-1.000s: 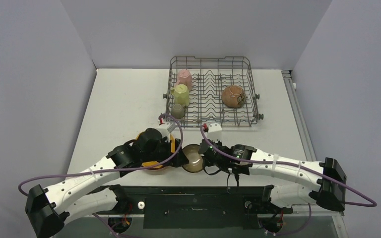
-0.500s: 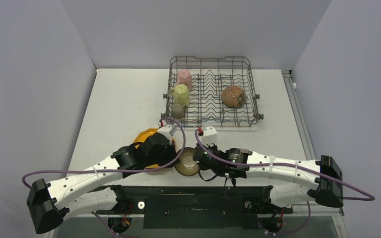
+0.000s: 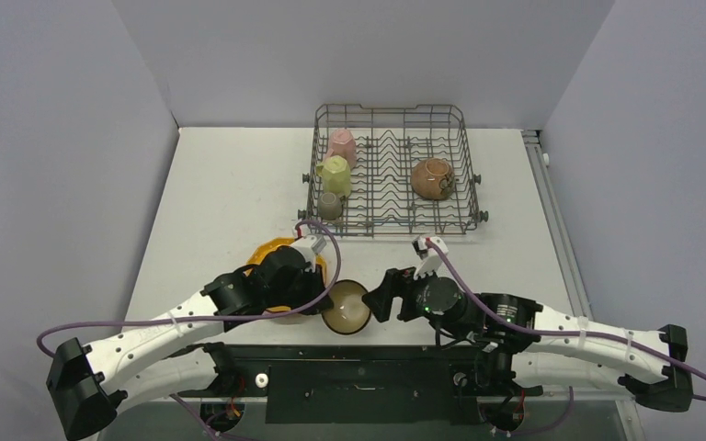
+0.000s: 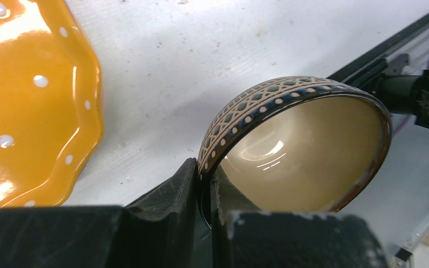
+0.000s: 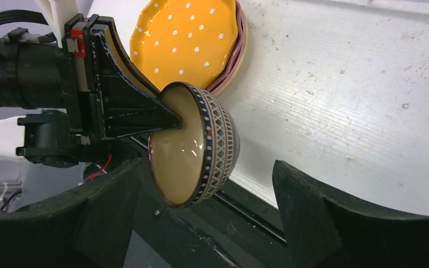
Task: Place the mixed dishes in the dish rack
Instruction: Turn the bowl upside down on the dish rack.
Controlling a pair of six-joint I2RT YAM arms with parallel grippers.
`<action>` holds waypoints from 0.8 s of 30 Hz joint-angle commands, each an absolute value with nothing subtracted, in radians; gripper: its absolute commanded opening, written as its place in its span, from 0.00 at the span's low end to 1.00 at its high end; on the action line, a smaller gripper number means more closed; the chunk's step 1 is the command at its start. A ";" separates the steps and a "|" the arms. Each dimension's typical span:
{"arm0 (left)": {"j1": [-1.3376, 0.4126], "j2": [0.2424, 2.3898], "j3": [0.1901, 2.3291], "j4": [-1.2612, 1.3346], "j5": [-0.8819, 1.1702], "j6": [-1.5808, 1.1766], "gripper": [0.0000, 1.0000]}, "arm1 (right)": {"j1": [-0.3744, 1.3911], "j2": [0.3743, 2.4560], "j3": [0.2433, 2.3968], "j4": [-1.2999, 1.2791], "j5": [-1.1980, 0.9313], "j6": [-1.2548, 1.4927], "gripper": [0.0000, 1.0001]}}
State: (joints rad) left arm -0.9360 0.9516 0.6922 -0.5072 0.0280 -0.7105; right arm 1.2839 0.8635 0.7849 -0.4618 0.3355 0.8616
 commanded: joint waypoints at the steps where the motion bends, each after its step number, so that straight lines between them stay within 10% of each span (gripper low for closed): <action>1: -0.898 0.887 0.672 -0.328 0.183 -0.736 0.00 | 1.288 0.744 0.699 -0.396 0.324 0.927 0.80; 24: -0.810 0.801 0.545 -0.097 0.460 -0.876 0.00 | 1.320 0.638 0.371 0.154 0.184 1.257 0.92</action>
